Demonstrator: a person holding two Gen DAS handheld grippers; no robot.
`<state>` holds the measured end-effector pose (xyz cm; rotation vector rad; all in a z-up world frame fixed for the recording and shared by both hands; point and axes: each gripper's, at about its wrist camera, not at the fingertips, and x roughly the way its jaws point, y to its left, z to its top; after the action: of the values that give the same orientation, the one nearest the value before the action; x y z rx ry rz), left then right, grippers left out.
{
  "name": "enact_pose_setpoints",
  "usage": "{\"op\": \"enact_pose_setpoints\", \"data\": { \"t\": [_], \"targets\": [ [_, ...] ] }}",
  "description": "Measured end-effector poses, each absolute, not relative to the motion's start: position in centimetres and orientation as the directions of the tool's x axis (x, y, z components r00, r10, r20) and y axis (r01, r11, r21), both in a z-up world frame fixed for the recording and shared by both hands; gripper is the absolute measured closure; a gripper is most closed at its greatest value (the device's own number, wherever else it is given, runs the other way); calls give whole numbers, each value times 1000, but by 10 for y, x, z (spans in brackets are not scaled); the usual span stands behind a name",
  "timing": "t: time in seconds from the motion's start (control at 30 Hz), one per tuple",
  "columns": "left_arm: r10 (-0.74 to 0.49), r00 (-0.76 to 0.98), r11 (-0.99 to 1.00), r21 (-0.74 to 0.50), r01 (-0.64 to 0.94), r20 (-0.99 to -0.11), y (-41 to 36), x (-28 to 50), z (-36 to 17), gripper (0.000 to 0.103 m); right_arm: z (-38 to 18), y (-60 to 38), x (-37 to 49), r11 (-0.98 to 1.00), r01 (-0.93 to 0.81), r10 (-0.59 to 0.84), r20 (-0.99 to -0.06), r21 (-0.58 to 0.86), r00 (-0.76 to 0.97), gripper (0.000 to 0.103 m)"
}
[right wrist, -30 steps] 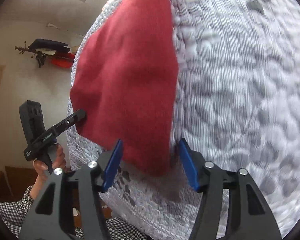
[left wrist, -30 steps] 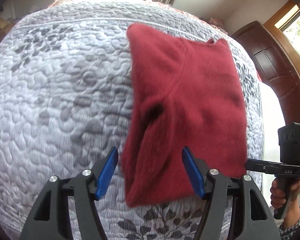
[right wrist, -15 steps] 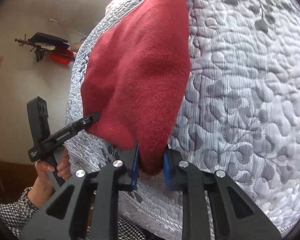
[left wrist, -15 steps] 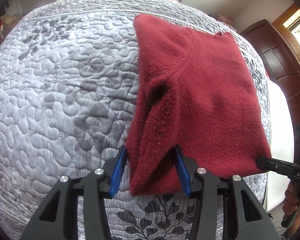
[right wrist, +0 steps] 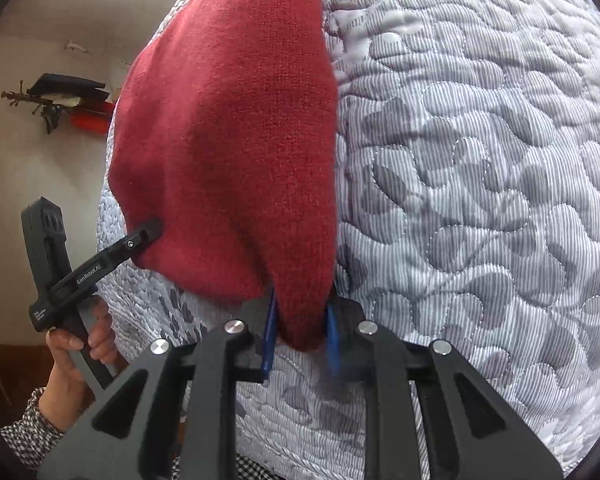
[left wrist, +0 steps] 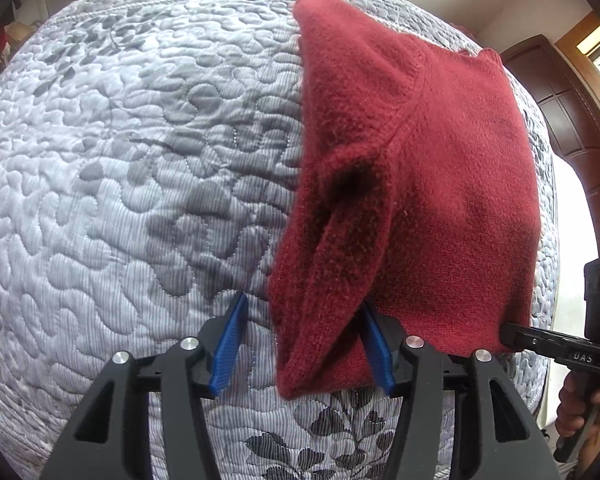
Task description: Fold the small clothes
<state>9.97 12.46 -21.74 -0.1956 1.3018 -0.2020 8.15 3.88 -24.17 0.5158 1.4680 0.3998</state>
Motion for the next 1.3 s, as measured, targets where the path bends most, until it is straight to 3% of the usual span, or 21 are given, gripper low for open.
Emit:
{"op": "enact_pose_setpoints", "data": {
  "t": [0.17,0.43,0.57,0.7,0.97,1.3],
  "targets": [
    [-240,262,970,-241,29,-935,124,99,-214,41,-239,57,83,848,46,524,-849,528,76,81],
    [-184,294,982,-187,16,-938,128,84,-194,33,-224,72,77,880,41,466,-878,472,111,65],
    [-152,303,986,-164,-13,-941,131,71,-185,17,-212,77,71,903,31,422,-898,428,128,62],
    [-115,307,991,-130,-29,-945,132,59,-177,9,-201,82,61,941,0,334,-931,338,146,52],
    [-22,297,999,-36,-40,-955,127,30,-158,9,-180,88,36,970,-10,243,-955,245,171,24],
    [4,269,1000,-4,-30,-963,113,-4,-136,9,-151,98,9,978,7,205,-959,210,194,14]
  ]
}}
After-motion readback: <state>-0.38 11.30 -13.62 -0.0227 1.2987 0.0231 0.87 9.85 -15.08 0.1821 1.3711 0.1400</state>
